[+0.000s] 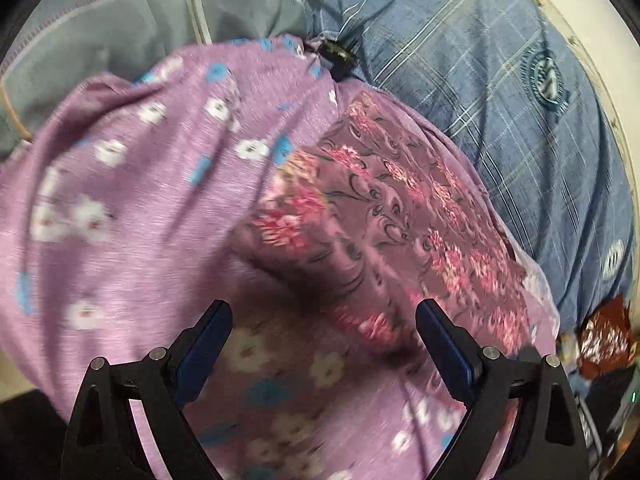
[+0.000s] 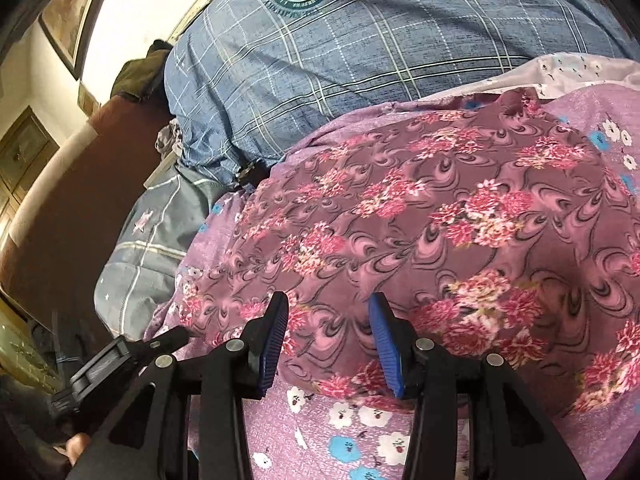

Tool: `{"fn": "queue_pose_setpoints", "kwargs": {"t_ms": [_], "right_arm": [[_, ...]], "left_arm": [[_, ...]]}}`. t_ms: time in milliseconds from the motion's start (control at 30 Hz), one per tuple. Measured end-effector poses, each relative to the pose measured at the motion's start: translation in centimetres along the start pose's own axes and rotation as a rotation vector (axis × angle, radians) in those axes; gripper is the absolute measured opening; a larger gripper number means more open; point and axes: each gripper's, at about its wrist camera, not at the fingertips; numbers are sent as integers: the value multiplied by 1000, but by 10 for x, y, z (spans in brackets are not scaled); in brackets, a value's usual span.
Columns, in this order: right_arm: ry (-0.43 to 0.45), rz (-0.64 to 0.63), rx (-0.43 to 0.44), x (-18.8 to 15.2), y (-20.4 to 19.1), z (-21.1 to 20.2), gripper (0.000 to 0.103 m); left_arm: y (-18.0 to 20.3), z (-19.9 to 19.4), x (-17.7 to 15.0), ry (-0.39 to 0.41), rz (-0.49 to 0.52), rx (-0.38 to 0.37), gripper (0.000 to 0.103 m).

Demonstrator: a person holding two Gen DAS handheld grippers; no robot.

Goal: Fold small clothes

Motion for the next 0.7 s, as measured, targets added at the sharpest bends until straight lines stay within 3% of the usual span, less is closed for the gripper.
{"fn": "queue_pose_setpoints", "kwargs": {"t_ms": [167,333,400,433,500,600,700], "right_arm": [[4,55,8,8,16,-5,44],[-10,55,22,14,17,-2,44],[-33,52,43,14,15,4,41],[-46,46,55,13,13,8,37],[-77,15,65,10,6,16,14],[-110,-20,68,4,-5,29,11],[-169,-28,76,-5,-11,47,11]], "left_arm": [[-2,24,13,63,-75,1,93],[-6,29,23,128,-130,-45,90],[-6,31,24,148,-136,-47,67],[-5,33,24,151,-133,-45,60],[-3,41,25,138,-116,-37,31],[3,46,19,131,-99,-40,19],[10,40,19,142,-68,-44,13]]}}
Point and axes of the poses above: each gripper's, at about its wrist camera, not at the fingertips, and z roughly the way its jaws point, y to its right, x to its top, and after that the axes turned 4 degrees about -y, right-handed
